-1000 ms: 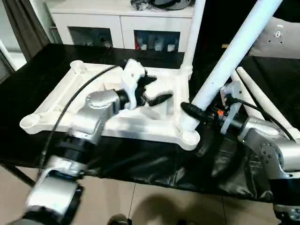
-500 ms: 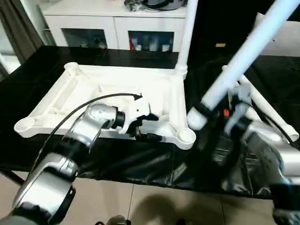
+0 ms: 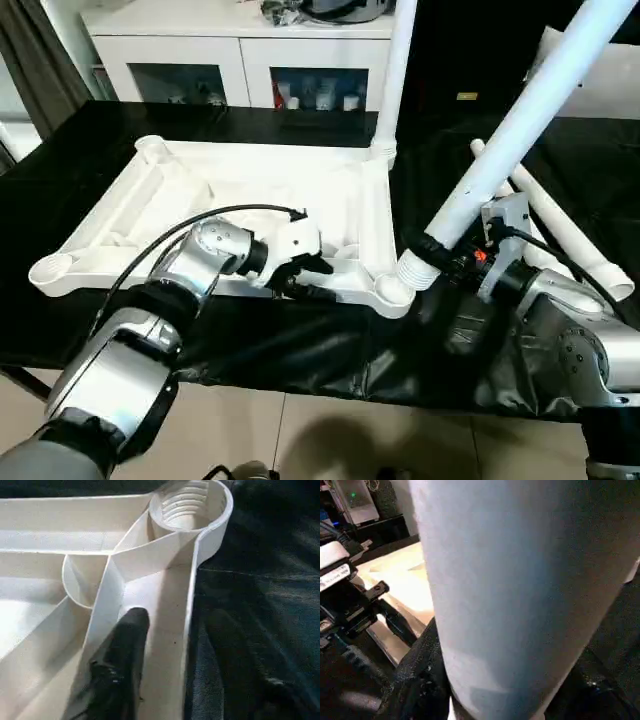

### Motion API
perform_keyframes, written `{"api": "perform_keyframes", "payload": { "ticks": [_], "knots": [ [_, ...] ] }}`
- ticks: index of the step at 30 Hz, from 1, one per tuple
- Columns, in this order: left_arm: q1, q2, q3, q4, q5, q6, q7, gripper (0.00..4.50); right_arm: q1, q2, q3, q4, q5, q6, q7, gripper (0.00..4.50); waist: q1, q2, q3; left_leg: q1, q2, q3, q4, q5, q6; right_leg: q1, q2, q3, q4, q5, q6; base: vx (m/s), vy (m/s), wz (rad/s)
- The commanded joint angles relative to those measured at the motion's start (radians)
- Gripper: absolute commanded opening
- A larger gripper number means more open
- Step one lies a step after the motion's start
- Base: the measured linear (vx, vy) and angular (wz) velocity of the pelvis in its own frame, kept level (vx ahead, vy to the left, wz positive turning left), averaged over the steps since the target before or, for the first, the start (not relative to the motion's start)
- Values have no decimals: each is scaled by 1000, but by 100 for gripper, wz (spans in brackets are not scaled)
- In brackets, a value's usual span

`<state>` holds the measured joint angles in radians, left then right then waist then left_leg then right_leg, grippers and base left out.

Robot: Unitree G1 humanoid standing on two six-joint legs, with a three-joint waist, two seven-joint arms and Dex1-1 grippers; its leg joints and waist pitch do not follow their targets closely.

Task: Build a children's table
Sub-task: Pick table leg, then insert table leg to table base

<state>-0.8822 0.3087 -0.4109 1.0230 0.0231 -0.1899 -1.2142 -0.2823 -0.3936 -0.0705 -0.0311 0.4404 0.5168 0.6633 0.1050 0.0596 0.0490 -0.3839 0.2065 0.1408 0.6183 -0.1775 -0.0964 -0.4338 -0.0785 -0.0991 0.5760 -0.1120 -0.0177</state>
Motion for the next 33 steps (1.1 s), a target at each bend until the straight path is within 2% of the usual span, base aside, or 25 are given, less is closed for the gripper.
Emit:
{"api": "perform_keyframes", "payload": {
  "ticks": [1,12,13,15,17,19,20,23,26,28,29,30,33],
  "knots": [
    [-21,-1,1,37,28,-25,11,181,-5,-4,2,-32,9,2,6,191,5,-7,-82,6,-6,13,-73,-229,58,79,-49,22,-84,-451,-92,0,0,0],
    [-41,-13,12,118,62,-63,21,96,-17,-12,15,-18,0,-8,26,191,12,-7,-81,8,-3,13,-74,-232,60,79,-52,23,-82,-449,-100,0,0,0],
    [-45,-17,23,131,59,-64,9,88,-19,-12,20,-18,-1,-9,30,191,12,-11,-81,7,-5,14,-73,-229,61,79,-51,22,-84,-455,-96,0,0,0],
    [-45,-21,32,135,50,-56,-5,84,-20,-11,23,-17,-2,-10,31,191,13,-10,-80,7,-5,14,-74,-226,62,78,-52,23,-84,-460,-96,0,0,0],
    [-45,-24,39,140,44,-49,-15,52,-21,-10,24,-16,-2,-10,32,191,13,-10,-80,9,-3,13,-74,-231,62,78,-53,23,-84,-460,-100,0,0,0],
    [-44,-18,25,150,68,-61,-8,48,-24,-9,24,-14,-4,-11,36,191,13,-9,-80,8,-2,12,-75,-233,62,78,-52,23,-83,-456,-102,0,0,0],
    [-44,-16,21,153,75,-66,-3,41,-26,-10,23,-13,-5,-12,37,191,12,-15,-81,6,-2,13,-75,-227,63,80,-52,23,-82,-448,-100,0,0,0],
    [-48,-15,29,156,80,-72,4,15,-33,-13,25,-6,-6,-12,42,191,12,-14,-81,6,-2,13,-75,-218,65,79,-53,25,-79,-440,-105,0,0,0],
    [-52,-18,50,152,66,-51,4,6,-42,-15,25,-2,-6,-10,41,191,10,-13,-81,4,-2,13,-75,-216,65,81,-54,25,-79,-444,-106,0,0,0],
    [-49,-30,88,145,27,2,-5,2,-47,-12,24,-7,-4,-7,33,191,8,-11,-80,6,-4,15,-73,-219,64,79,-54,24,-82,-449,-107,0,0,0],
    [-37,-44,128,125,-19,71,-9,0,-51,-3,21,-12,-5,-3,17,191,8,-7,-81,5,-4,14,-73,-215,66,81,-54,24,-81,-445,-112,0,0,0],
    [-30,-51,142,114,-34,109,-4,0,-52,2,20,-14,-9,-2,7,191,5,-9,-80,4,-5,16,-73,-213,65,81,-53,25,-79,-434,-118,0,0,0],
    [-6,-57,136,83,-19,136,46,0,-59,13,20,-6,-17,1,-15,191,-1,-10,-78,4,-5,14,-74,-218,68,79,-51,23,-81,-435,-122,0,0,0]
  ]
}}
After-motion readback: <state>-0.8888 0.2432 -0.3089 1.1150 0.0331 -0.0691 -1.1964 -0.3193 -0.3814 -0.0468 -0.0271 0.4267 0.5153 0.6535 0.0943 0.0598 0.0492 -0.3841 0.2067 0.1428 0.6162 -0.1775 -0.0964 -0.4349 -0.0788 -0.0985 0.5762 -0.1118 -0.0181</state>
